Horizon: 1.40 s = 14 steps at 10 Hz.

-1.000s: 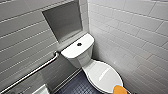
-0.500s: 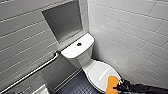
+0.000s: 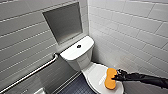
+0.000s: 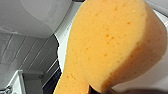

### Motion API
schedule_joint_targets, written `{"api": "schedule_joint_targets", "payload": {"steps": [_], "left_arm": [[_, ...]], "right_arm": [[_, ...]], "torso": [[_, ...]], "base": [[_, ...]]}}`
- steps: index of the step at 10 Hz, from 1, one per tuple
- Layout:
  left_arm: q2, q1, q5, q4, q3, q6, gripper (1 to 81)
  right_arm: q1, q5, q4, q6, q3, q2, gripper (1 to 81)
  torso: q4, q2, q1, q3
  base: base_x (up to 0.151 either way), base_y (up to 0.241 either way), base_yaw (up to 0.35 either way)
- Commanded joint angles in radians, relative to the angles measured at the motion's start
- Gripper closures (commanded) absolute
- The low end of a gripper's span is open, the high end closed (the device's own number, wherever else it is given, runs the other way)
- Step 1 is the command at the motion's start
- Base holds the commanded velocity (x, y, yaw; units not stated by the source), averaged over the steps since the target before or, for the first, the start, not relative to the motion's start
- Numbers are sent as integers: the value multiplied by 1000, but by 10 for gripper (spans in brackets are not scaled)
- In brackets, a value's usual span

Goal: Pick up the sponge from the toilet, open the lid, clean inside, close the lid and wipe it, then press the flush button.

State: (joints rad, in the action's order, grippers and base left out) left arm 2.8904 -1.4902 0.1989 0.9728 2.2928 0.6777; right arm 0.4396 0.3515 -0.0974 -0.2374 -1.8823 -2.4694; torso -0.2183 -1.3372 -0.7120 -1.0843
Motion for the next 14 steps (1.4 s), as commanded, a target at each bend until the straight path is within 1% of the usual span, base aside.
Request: {"api": "schedule_joint_targets", "payload": {"steps": [1,2,3,4,5,6,7,8,11,12,13,14], "left_arm": [[-16,-31,62,0,-6,-7,10],[-16,-32,62,-2,-2,-6,10],[-16,-32,62,-5,-1,-7,10],[-14,-32,62,-5,-1,-6,10],[-11,-37,62,-5,-1,-6,10],[-9,-40,62,-3,0,-7,10],[-6,-42,62,-3,7,-7,10],[-3,-45,62,0,8,-7,10],[-6,-57,62,-8,10,-7,10],[-9,-64,62,-11,10,-6,10],[-15,-75,62,-12,10,-6,10],[-20,-86,60,-14,10,-3,10]], "right_arm": [[-136,43,-44,-32,-36,-42,811],[-146,37,-38,-49,-61,-70,811],[-156,35,-41,-52,-93,-96,811],[-172,34,-44,-52,-127,-120,811],[-190,32,-44,-66,-156,-137,811],[-204,9,-42,-77,-168,-142,811],[-215,-32,-42,-82,-179,-148,811],[-222,-39,-42,-82,-210,-171,811],[-200,-100,-41,-82,-357,-280,811],[-172,-150,-45,-92,-379,-306,811],[-141,-221,-45,-156,-388,-317,811],[-111,-266,-44,-227,-400,-314,811]], "torso": [[0,4,3,-46],[0,-11,-7,-95],[0,-19,-11,-102],[0,-26,-14,-123],[0,-28,-17,-60],[0,-29,-17,-90],[0,-28,-19,-100],[0,-29,-19,-109],[0,-29,-19,-108],[0,-29,-19,-108],[0,-29,-19,-108],[0,-29,-19,-108]], "base": [[0,0,0],[0,0,0],[0,0,0],[0,0,0],[0,0,0],[0,0,0],[0,0,0],[0,0,0],[0,0,0],[0,0,0],[0,0,0],[0,0,0]]}}
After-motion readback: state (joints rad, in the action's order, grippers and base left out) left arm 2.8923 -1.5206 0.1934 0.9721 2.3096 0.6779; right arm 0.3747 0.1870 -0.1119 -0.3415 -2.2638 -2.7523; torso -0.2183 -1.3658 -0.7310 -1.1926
